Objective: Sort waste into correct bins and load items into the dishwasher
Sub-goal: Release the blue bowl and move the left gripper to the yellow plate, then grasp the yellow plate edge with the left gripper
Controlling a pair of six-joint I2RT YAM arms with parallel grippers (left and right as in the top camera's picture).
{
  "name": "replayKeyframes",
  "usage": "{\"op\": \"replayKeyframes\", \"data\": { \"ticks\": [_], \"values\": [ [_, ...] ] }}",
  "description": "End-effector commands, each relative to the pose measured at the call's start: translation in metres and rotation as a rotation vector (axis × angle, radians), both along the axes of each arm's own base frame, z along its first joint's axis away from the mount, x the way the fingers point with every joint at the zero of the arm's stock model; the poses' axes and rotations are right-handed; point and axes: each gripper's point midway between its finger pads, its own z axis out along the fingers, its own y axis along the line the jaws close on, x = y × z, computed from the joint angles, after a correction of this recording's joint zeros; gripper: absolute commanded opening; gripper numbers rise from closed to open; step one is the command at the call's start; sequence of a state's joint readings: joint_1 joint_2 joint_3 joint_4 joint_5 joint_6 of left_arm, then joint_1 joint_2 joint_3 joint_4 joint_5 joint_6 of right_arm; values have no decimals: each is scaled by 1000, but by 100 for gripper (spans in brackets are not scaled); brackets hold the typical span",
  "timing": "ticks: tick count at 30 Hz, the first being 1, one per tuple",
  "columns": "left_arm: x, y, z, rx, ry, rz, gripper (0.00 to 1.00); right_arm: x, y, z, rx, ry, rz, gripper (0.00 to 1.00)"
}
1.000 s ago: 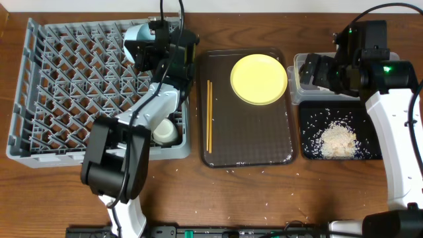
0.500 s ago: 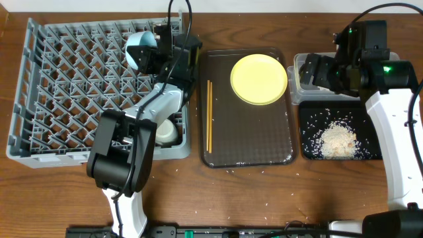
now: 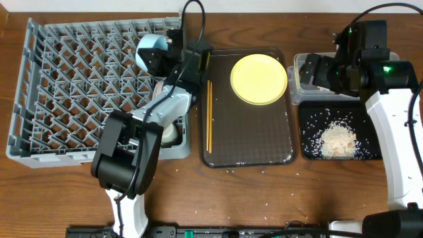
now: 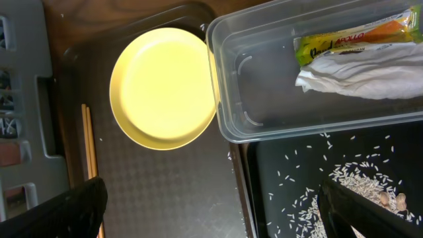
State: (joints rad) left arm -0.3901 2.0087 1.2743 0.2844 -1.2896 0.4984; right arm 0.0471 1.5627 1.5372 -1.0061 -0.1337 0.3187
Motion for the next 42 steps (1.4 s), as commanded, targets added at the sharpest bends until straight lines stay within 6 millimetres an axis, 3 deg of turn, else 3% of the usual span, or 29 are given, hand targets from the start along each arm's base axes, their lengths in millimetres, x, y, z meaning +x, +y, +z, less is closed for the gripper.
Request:
{"op": "replayKeyframes", "data": {
  "ticks": [1,3,8,18,28,32,37,42],
  "values": [
    [-4,-8,-9,20,22,-3,17,0,-1,-4,-8,9,1,99],
    [-4,-11,-9,19,22,-10,32,0,-1,-4,-8,9,1,99],
    [-5,-18,-9,20,22,-25,43,0,-1,-4,-8,9,2,99],
    [-7,-44,-10,17,26,-85,48,0,-1,-4,-8,9,1,99],
    [-8,-58,-46,-117,84,-178,54,0,-1,-4,-8,9,1,99],
    [-4,-65,-51,-171,89,-224,58,0,-1,-4,-8,9,1,99],
    [1,-74,-42,-263,43,-272,63,0,-1,-4,-8,9,2,99],
    [2,-91,-16,-419,-12,-371,70,0,-1,-4,-8,9,1,99]
  ]
}}
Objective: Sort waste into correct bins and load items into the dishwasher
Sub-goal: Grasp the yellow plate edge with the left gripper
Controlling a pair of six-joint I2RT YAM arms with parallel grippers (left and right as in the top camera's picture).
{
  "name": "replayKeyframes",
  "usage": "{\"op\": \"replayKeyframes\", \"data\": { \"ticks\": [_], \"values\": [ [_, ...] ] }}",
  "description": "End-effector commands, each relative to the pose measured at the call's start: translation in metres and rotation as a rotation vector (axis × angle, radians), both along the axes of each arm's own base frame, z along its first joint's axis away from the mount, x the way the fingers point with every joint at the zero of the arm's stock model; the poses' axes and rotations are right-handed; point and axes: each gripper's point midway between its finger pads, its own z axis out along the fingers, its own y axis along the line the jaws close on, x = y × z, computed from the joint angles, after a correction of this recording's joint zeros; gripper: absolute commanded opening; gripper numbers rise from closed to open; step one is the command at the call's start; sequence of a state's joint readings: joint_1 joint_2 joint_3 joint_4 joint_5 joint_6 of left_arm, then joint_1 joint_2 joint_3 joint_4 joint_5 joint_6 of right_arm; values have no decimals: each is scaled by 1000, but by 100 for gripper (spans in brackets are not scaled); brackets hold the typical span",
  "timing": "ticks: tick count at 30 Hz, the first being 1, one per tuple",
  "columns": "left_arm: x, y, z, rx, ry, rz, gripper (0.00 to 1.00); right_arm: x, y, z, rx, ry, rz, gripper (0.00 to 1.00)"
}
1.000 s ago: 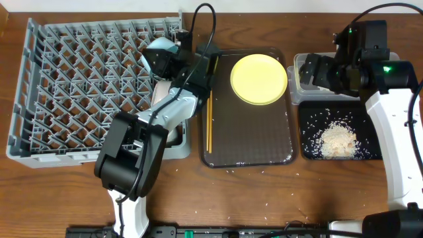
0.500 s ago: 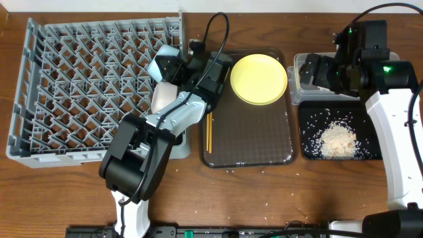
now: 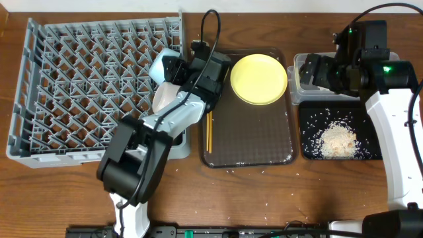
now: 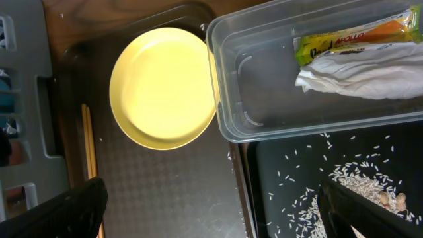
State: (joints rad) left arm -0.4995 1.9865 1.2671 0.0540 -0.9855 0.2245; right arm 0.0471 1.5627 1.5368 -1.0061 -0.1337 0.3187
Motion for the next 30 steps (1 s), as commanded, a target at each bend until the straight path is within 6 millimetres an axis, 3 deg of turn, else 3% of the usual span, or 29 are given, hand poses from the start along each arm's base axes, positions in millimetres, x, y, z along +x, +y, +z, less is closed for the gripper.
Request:
{"op": "replayKeyframes", "data": {
  "ticks": [1,4,5,10,16,21,26,27,30],
  "values": [
    [0,-17,34,-216,-71,-84,70,0,-1,-4,-8,8,1,99],
    [-7,-32,47,-381,-74,-140,70,0,-1,-4,-8,8,0,99],
    [-13,-46,49,-500,-48,-190,70,0,-1,-4,-8,8,2,99],
    [-37,-99,36,-918,93,-273,69,0,-1,-4,-8,9,1,99],
    [-37,-92,30,-967,96,-212,66,0,-1,-4,-8,9,0,99],
    [-50,-121,21,-1147,191,-231,57,0,-1,-4,-8,8,1,99],
    [-52,-142,-9,-1287,207,-94,56,0,0,-4,-8,9,3,99],
    [-51,-153,-27,-1320,217,-57,56,0,0,-4,-8,8,3,99],
    [-51,-165,-48,-1349,238,-24,56,0,0,-4,-8,9,3,99]
  ]
}}
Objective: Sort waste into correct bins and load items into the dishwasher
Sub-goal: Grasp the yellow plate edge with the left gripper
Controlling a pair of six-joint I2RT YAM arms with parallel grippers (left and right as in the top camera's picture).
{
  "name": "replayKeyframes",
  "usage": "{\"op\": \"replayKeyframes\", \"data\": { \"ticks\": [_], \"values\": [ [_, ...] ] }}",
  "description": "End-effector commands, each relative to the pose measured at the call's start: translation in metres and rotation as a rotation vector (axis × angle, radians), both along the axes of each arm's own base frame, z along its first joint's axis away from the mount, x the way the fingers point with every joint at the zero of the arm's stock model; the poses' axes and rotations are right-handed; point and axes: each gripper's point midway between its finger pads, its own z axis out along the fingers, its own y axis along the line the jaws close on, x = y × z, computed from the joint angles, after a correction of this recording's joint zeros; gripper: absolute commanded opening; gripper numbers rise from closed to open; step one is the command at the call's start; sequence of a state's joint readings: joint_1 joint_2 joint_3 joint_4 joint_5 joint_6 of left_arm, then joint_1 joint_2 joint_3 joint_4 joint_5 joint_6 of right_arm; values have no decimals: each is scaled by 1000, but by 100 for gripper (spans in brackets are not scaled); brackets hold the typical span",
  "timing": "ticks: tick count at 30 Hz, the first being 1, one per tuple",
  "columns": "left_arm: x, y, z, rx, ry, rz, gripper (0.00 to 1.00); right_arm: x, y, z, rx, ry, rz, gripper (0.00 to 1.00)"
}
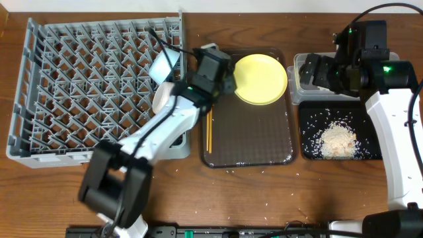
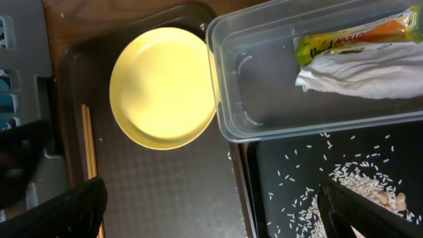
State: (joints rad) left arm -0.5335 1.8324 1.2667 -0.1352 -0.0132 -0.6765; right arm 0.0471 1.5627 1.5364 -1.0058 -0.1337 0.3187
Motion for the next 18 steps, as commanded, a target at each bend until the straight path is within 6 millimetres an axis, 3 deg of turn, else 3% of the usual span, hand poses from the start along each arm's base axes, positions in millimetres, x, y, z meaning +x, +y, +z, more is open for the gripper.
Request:
{"op": "replayKeyframes", "data": {
  "ticks": [1,7,11,18],
  "values": [
    [-6,-20,-40,-74,103,52,56,0,0,-4,-8,9,3,99],
    [-3,-39,-62,-84,92,26,56,0,0,-4,-8,9,3,99],
    [-4,-39,-84,-91,134,60,56,0,0,-4,-8,9,3,99],
    [-4,-38,-103,-84,159,71,55,0,0,-3,-8,8,3,99]
  ]
}}
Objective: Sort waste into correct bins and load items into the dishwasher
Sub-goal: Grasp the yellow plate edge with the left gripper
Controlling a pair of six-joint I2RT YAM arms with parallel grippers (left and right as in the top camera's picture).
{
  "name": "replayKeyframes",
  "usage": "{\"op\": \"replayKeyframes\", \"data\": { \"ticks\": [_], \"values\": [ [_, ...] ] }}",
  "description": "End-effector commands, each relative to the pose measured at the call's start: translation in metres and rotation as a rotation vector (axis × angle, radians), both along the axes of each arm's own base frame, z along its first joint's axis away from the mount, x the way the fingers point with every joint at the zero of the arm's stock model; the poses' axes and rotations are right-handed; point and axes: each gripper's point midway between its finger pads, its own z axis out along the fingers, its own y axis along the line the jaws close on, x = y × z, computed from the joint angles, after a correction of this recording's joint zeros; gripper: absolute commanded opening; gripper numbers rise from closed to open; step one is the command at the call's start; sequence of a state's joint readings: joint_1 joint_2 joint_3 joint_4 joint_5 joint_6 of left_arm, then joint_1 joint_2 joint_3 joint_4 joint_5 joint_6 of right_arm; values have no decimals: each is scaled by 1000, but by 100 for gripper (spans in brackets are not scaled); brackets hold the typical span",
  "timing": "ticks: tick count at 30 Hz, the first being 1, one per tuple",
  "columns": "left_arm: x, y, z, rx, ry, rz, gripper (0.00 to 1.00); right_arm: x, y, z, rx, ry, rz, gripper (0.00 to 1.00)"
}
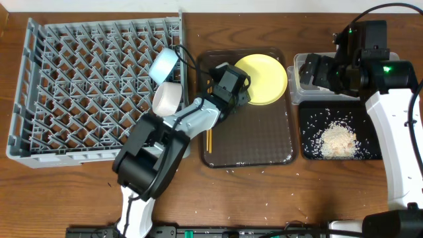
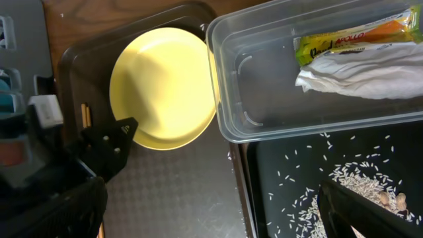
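Note:
A yellow plate (image 1: 263, 78) (image 2: 162, 86) lies at the back of the dark serving tray (image 1: 254, 135). My left gripper (image 1: 242, 92) is at the plate's left rim and looks open, with one of its fingers (image 2: 111, 140) over the rim. A blue cup (image 1: 163, 65) and a white cup (image 1: 166, 98) sit at the right edge of the grey dish rack (image 1: 79, 86). Wooden chopsticks (image 1: 208, 140) lie along the tray's left side, partly under the arm. My right gripper (image 2: 211, 221) hangs open and empty above the clear bin (image 2: 264, 99).
The clear bin holds a yellow-green snack wrapper (image 2: 357, 36) and a crumpled white tissue (image 2: 363, 73). In front of it a black tray (image 1: 310, 149) carries scattered rice (image 1: 337, 137). Stray grains dot the wooden table (image 1: 264, 198).
My left gripper has gone from the tray's back left corner to the yellow plate's left rim. Both cups stay in the rack. The right arm has not moved.
My left gripper first held the blue cup over the rack's right edge. Later the cup sat at the rack's edge with the gripper beside it. After that the gripper was clear of it over the tray, and now it is at the plate.

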State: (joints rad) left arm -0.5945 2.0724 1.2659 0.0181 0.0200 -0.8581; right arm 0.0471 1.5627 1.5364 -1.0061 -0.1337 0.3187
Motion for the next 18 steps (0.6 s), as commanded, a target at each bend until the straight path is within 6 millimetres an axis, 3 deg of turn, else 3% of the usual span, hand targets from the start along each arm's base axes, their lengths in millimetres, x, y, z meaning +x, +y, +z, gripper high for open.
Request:
{"op": "replayKeyframes", "data": {
  "ticks": [1,6,13,18],
  "values": [
    [0,2,-11,1,17,20,52,0,0,-3,-8,8,3,99],
    [1,4,-16,10,20,25,43,0,0,-3,-8,8,3,99],
    [-5,8,-46,13,88,75,23,0,0,-3,-8,8,3,99],
    [-1,16,-52,21,90,99,14,0,0,-3,-8,8,3,99]
  ]
}}
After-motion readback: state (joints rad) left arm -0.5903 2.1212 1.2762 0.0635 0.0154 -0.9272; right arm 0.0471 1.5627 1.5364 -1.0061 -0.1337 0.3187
